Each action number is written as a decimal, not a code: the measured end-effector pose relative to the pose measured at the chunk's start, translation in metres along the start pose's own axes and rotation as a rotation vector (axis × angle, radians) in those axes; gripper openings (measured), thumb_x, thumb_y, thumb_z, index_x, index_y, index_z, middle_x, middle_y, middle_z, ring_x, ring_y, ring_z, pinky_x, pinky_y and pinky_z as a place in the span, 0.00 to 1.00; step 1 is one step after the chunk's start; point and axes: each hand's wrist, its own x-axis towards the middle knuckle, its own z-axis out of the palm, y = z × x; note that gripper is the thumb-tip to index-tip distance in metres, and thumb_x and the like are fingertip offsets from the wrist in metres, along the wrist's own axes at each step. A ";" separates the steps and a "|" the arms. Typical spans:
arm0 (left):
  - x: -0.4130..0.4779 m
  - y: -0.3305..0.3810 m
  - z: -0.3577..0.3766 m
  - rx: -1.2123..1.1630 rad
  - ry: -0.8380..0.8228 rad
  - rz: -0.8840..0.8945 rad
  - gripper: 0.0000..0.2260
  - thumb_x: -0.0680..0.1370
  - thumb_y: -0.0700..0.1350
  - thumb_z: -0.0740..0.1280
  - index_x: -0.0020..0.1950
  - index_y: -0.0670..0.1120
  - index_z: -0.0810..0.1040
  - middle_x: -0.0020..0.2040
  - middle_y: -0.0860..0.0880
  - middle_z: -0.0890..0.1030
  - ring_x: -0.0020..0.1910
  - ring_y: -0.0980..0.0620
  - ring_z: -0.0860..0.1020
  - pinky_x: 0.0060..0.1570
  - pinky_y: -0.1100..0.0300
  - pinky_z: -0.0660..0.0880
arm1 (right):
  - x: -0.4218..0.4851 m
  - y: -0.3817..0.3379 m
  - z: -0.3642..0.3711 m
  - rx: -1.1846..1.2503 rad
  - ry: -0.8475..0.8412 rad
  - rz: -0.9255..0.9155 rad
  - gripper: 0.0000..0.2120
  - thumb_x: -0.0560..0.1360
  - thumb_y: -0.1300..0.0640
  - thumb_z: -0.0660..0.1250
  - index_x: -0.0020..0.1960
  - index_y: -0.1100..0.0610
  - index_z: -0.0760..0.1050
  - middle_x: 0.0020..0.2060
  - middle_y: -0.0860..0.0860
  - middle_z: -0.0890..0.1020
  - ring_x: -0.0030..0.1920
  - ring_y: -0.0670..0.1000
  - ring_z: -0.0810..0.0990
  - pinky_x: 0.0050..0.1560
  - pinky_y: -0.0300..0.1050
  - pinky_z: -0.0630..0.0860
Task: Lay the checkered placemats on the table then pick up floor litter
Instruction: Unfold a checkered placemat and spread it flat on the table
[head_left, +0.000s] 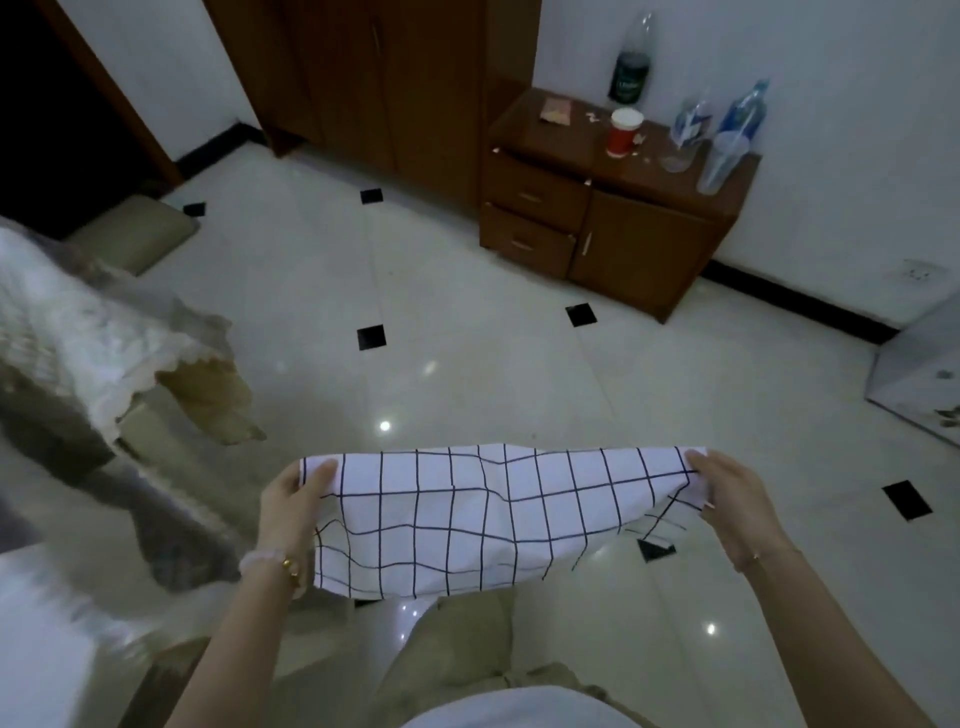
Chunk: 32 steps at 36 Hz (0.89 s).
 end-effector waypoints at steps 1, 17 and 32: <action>0.014 0.007 0.007 0.004 -0.008 -0.008 0.05 0.77 0.43 0.66 0.49 0.45 0.80 0.48 0.43 0.82 0.50 0.42 0.78 0.57 0.42 0.74 | 0.013 -0.010 0.007 -0.017 -0.006 0.004 0.13 0.77 0.56 0.63 0.58 0.63 0.76 0.47 0.56 0.78 0.43 0.55 0.77 0.47 0.48 0.73; 0.213 0.164 0.011 -0.169 0.260 0.060 0.05 0.75 0.44 0.67 0.40 0.48 0.81 0.41 0.46 0.83 0.45 0.44 0.80 0.54 0.42 0.76 | 0.186 -0.245 0.196 -0.066 -0.258 -0.149 0.09 0.78 0.56 0.63 0.42 0.52 0.79 0.41 0.47 0.83 0.40 0.45 0.80 0.37 0.42 0.71; 0.281 0.222 -0.071 -0.400 0.863 0.026 0.04 0.77 0.42 0.65 0.45 0.46 0.80 0.47 0.40 0.82 0.52 0.37 0.79 0.53 0.40 0.76 | 0.280 -0.415 0.512 -0.347 -0.862 -0.392 0.09 0.78 0.57 0.61 0.51 0.59 0.79 0.48 0.58 0.84 0.49 0.56 0.82 0.49 0.51 0.78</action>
